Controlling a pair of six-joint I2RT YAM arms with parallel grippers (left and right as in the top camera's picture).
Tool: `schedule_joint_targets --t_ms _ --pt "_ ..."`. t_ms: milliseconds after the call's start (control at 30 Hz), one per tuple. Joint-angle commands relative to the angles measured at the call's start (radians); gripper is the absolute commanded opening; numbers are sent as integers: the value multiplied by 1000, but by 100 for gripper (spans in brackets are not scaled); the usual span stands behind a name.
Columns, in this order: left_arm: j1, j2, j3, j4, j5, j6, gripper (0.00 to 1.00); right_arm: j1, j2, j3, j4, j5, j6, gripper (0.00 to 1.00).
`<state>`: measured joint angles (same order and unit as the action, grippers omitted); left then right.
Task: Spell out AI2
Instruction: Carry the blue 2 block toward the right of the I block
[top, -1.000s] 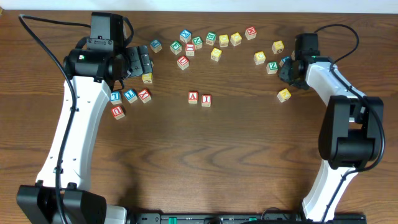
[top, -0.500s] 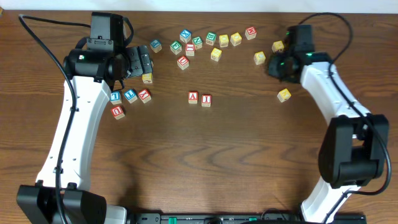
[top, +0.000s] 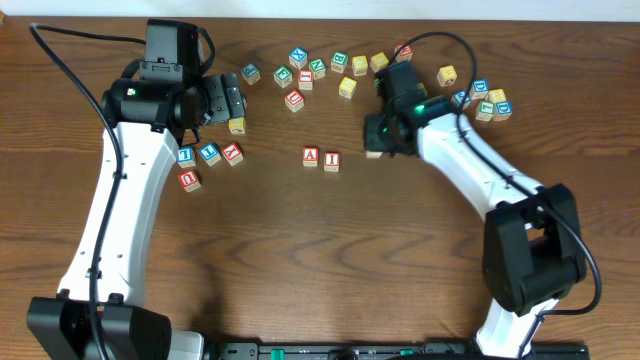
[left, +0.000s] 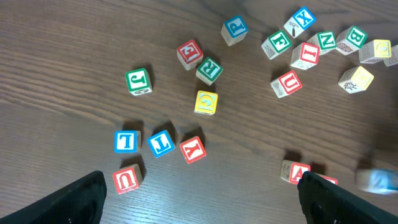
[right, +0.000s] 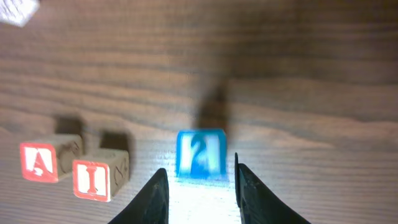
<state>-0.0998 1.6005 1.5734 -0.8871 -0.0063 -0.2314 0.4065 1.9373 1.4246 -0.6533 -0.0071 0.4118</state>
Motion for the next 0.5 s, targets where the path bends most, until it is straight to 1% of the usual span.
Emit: schedule_joint_targets --t_ms 0,167,367,467 --pt "2 -13 9 -3 -12 10 98 36 -3 -41 30 130 -9 30" --pt "2 -13 9 -3 -12 10 98 63 -2 -102 124 219 -11 30" --pt "2 -13 9 -3 -12 10 98 65 -2 -120 164 207 -48 30" --pt "2 -13 9 -3 -12 10 98 66 -2 -111 162 156 -86 33"
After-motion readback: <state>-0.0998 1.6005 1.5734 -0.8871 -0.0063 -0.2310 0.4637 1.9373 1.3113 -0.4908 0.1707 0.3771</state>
